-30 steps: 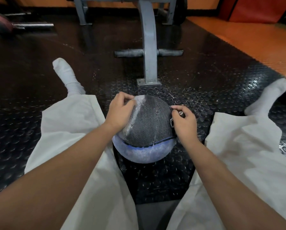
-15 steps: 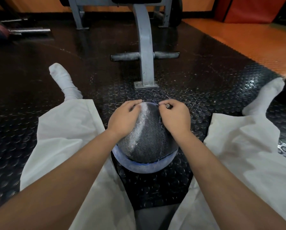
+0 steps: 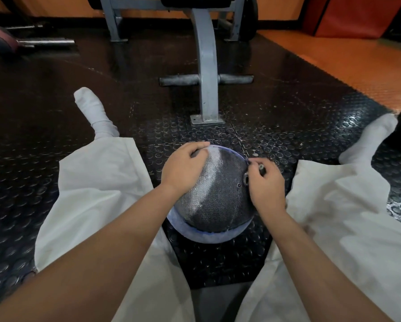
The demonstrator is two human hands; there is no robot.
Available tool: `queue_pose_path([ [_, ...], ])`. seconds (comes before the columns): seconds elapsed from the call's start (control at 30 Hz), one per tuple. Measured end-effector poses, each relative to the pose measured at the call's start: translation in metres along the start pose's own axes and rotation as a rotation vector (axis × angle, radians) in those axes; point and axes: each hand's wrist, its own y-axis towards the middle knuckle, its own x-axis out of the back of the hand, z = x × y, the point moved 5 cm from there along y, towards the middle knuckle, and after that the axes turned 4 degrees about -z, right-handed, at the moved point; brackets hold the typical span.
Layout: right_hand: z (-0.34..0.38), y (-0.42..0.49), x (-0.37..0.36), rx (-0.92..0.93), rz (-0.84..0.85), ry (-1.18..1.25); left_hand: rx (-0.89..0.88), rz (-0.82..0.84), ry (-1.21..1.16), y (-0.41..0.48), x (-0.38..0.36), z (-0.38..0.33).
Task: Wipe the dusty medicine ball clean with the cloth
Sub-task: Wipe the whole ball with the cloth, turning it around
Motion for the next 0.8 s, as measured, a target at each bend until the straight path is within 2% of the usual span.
queue_pose_path([
  [0.1, -0.017, -0.003, 0.006, -0.133, -0.012, 0.101, -0.033, 0.001, 0.04, -0.001, -0.006, -0.006],
  [0.23, -0.013, 0.016, 0.006, -0.2, 0.049, -0.02, -0.065, 0.005, 0.121, -0.001, -0.013, -0.014],
  [0.4, 0.038, 0.03, -0.015, 0.11, 0.104, -0.184, -0.04, 0.005, 0.203, 0.01, -0.019, -0.022],
  [0.47, 0.043, 0.033, -0.02, 0.148, 0.121, -0.177, -0.024, 0.025, 0.199, 0.015, -0.021, -0.024],
  [0.57, 0.024, 0.032, -0.012, 0.08, 0.101, -0.063, -0.01, 0.063, 0.167, 0.02, -0.022, -0.024],
  [0.63, 0.004, 0.023, -0.001, 0.012, 0.011, 0.025, -0.022, 0.093, 0.156, 0.022, -0.024, -0.025],
  [0.73, -0.036, -0.001, 0.01, -0.23, -0.149, 0.218, -0.055, 0.132, 0.158, 0.021, -0.028, -0.028],
  [0.8, -0.058, -0.009, 0.012, -0.42, -0.184, 0.276, -0.08, 0.147, 0.163, 0.02, -0.03, -0.03],
])
